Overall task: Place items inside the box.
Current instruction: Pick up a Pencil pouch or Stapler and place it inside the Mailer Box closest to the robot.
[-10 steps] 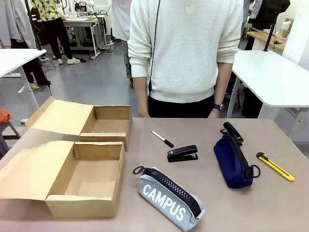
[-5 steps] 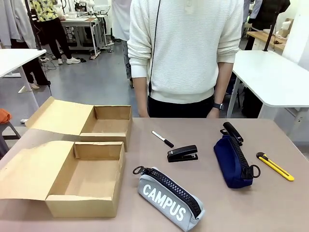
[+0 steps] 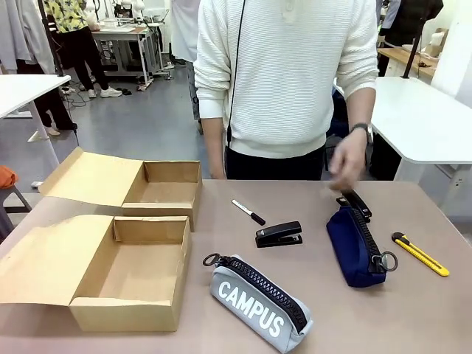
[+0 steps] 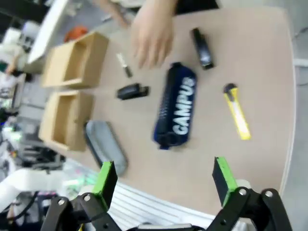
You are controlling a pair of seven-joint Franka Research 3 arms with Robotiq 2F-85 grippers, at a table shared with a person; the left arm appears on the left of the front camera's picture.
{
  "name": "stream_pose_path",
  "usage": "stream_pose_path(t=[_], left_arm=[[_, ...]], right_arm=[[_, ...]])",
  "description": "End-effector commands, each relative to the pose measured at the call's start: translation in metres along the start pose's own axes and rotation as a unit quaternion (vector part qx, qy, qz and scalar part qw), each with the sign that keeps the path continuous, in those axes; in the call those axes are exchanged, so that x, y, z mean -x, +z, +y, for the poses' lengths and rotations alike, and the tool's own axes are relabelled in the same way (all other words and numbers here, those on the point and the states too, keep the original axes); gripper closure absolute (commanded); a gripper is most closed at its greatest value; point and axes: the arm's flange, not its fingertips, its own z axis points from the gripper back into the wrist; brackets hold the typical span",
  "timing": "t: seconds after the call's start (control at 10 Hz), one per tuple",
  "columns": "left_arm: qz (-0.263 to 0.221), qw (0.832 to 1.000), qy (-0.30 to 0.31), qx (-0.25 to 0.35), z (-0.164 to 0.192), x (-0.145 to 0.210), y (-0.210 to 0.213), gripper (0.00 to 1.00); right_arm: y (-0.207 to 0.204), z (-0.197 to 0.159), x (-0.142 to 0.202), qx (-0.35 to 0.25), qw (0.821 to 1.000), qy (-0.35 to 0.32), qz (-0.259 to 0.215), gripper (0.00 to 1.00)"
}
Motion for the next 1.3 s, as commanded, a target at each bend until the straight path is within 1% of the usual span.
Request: stream_pose_path(t=[0.0, 0.1, 0.2, 0.3, 0.4, 0.5, 0.9, 1.0, 1.1, 1.2], left_arm=[[-0.002, 1.0, -0.012, 0.007, -0.001, 0.0, 0.002, 0.0], [-0.002, 1.0, -0.012, 0.007, -0.001, 0.0, 0.002, 0.0], [-0.002, 1.0, -0.012, 0.007, -0.001, 0.0, 0.002, 0.0], [-0.002, 1.0, -0.012, 0.007, -0.001, 0.0, 0.002, 0.0], [-0.002, 1.0, -0.012, 0.007, -0.001, 0.0, 0.002, 0.0], [-0.002, 1.0, -0.012, 0.007, -0.001, 0.0, 0.002, 0.0], [-0.002, 1.0, -0.012, 0.007, -0.001, 0.0, 0.002, 0.0], [-0.002, 1.0, -0.012, 0.007, -0.001, 0.0, 0.002, 0.0], [-0.002, 1.0, -0.012, 0.007, -0.001, 0.0, 0.002, 0.0], [-0.002, 1.0, -0.012, 0.007, -0.001, 0.0, 0.002, 0.0]], right_arm=[[0.038, -0.073, 0.055, 0.021, 0.995, -0.06, -0.071, 0.0], [0.069, -0.095, 0.074, 0.065, 0.988, -0.089, -0.111, 0.0], [0.093, -0.106, 0.095, 0.095, 0.983, -0.084, -0.132, 0.0], [0.109, -0.112, 0.114, 0.122, 0.98, -0.069, -0.143, 0.0], [0.117, -0.118, 0.12, 0.135, 0.97, -0.099, -0.174, 0.0], [0.118, -0.118, 0.091, 0.09, 0.982, -0.098, -0.133, 0.0], [0.117, -0.12, 0.094, 0.094, 0.982, -0.091, -0.133, 0.0], [0.105, -0.106, 0.088, 0.097, 0.987, -0.064, -0.111, 0.0], [0.083, -0.08, 0.077, 0.1, 0.99, -0.032, -0.091, 0.0], [0.049, -0.044, 0.065, 0.106, 0.992, 0.013, -0.069, 0.0]])
